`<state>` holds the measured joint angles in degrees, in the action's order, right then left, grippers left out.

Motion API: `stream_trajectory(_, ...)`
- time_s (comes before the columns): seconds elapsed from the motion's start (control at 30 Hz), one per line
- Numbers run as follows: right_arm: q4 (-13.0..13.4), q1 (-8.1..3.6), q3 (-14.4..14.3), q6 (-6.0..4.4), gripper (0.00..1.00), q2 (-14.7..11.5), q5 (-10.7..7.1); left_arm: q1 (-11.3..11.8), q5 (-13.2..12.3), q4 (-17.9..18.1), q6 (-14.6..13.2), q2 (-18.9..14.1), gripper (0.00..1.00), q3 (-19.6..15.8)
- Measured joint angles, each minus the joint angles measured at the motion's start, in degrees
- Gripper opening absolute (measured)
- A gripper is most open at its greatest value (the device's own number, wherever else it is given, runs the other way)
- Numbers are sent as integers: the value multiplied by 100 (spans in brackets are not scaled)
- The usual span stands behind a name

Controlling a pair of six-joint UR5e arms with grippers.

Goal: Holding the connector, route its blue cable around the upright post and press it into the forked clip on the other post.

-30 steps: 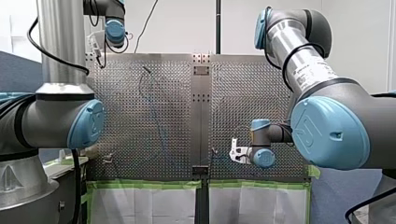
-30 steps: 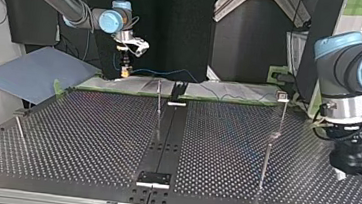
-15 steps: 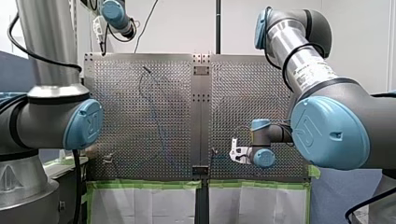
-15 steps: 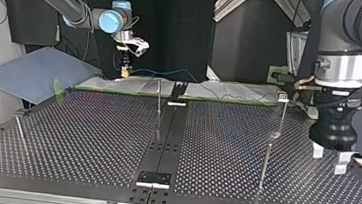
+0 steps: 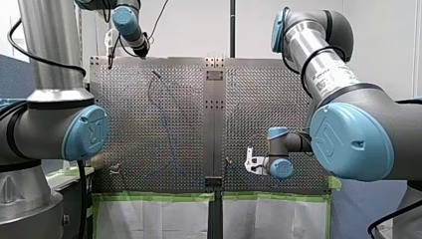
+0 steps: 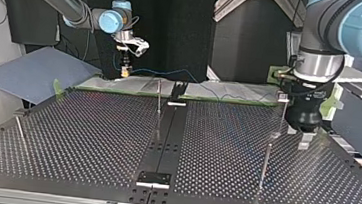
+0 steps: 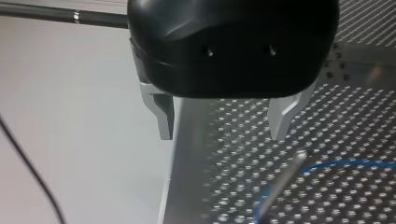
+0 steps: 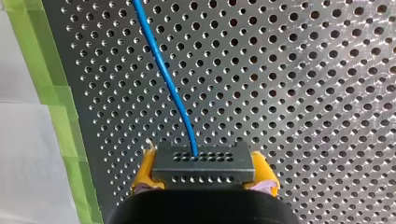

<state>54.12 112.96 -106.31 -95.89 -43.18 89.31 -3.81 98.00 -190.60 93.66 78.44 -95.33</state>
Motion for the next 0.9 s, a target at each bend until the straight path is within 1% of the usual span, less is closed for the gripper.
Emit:
stream_trajectory(0.3, -3, 0, 0, 2, 0, 0, 0, -63, -108, -399, -16, 229, 100, -1)
stream_trajectory(0.43, -3, -1, 0, 1, 0, 0, 0, -80, -106, -588, -15, 267, 100, -1)
stream_trajectory(0.7, -6, 0, -1, 1, 0, 0, 0, -99, -63, -984, 8, 277, 100, -1)
stream_trajectory(0.9, -6, 1, -1, 0, 0, 1, 0, -123, 66, -1109, 35, 276, 100, -1)
